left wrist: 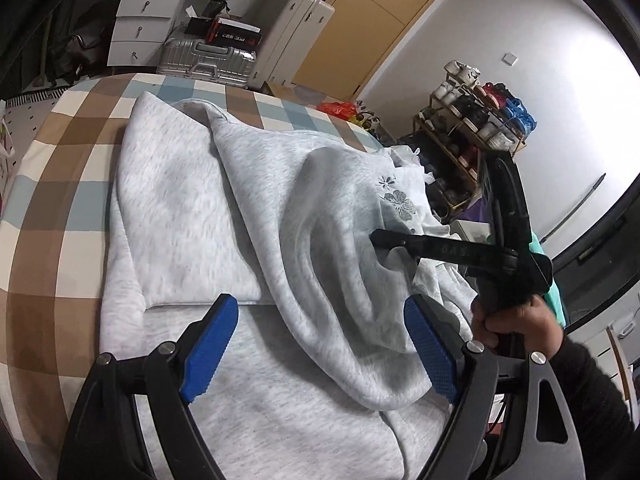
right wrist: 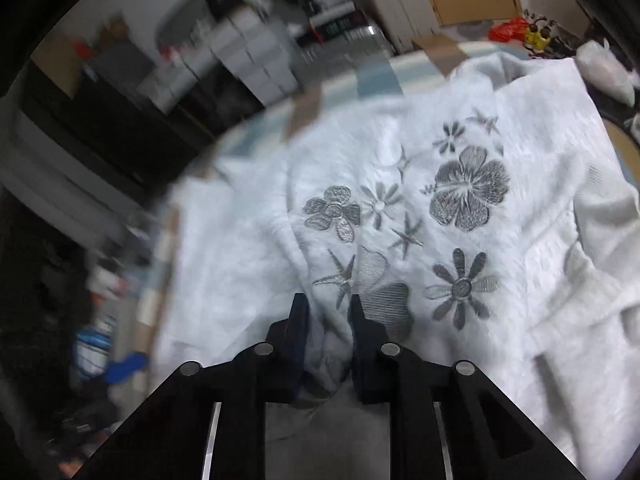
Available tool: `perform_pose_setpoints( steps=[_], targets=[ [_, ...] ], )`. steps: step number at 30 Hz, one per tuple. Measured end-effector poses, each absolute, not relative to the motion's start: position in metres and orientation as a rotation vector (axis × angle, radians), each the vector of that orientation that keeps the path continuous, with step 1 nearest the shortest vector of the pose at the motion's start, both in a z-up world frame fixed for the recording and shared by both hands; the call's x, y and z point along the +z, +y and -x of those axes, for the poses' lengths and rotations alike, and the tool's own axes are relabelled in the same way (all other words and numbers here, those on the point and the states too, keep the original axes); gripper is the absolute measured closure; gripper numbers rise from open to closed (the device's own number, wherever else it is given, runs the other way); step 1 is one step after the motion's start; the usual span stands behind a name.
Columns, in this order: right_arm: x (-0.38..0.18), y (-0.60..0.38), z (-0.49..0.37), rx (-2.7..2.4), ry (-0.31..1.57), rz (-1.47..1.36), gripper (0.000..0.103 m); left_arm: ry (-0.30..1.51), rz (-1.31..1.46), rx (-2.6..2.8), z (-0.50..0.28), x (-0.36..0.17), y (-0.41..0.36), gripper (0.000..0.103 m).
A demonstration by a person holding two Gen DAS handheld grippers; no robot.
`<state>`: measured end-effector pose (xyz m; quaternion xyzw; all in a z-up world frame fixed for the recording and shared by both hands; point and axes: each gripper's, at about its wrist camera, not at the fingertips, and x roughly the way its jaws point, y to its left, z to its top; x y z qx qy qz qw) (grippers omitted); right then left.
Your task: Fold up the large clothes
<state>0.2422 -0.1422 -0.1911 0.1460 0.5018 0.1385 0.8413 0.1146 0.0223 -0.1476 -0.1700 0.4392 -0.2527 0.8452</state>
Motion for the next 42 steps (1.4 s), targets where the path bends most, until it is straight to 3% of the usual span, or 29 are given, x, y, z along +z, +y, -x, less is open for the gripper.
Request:
perform_pose_setpoints(
  steps=[3, 10, 13, 18, 24, 27, 31, 34, 37, 39, 42],
  targets=[
    [-0.162, -0.116, -0.239, 0.264, 1.018, -0.008, 0.094, 0.928, 0.340, -0.516, -0.113, -0.148, 0.020, 0.021],
    [-0.070, -0.080, -0.194, 0.106, 0.598, 0.456, 0.096, 0.924, 0.283, -0.506, -0.110, -0.148, 0.011, 0.021],
    [-0.099, -0.082, -0.198, 0.178, 0.724, 0.398, 0.096, 0.925, 0.261, -0.500, -0.107, -0.148, 0.009, 0.021],
    [-0.199, -0.096, -0.211, 0.277, 1.083, 0.181, 0.097, 0.931, 0.244, -0.489, -0.106, -0.150, 0.011, 0.021],
    [-0.214, -0.116, -0.206, 0.244, 1.092, 0.046, 0.097, 0.944, 0.243, -0.456, -0.109, -0.153, 0.011, 0.021],
    [-0.193, -0.126, -0.189, 0.234, 1.048, -0.044, 0.090, 0.927, 0.242, -0.458, -0.106, -0.147, 0.008, 0.021],
    [-0.161, -0.160, -0.128, 0.259, 0.806, -0.356, 0.045, 0.874, 0.181, -0.471, -0.109, -0.129, -0.015, 0.021],
    [-0.159, -0.174, -0.086, 0.243, 0.642, -0.474, 0.039, 0.890, 0.102, -0.354, -0.129, -0.126, -0.040, 0.021],
    [-0.157, -0.191, -0.077, 0.224, 0.619, -0.572, 0.036, 0.923, -0.041, -0.217, -0.156, -0.138, -0.072, 0.021],
    [-0.157, -0.202, -0.075, 0.199, 0.571, -0.612, 0.025, 1.008, -0.202, -0.105, -0.170, -0.164, -0.090, 0.021],
    [-0.160, -0.215, -0.083, 0.200, 0.617, -0.619, 0.024, 1.095, -0.292, -0.102, -0.180, -0.209, -0.099, 0.018]
  ],
)
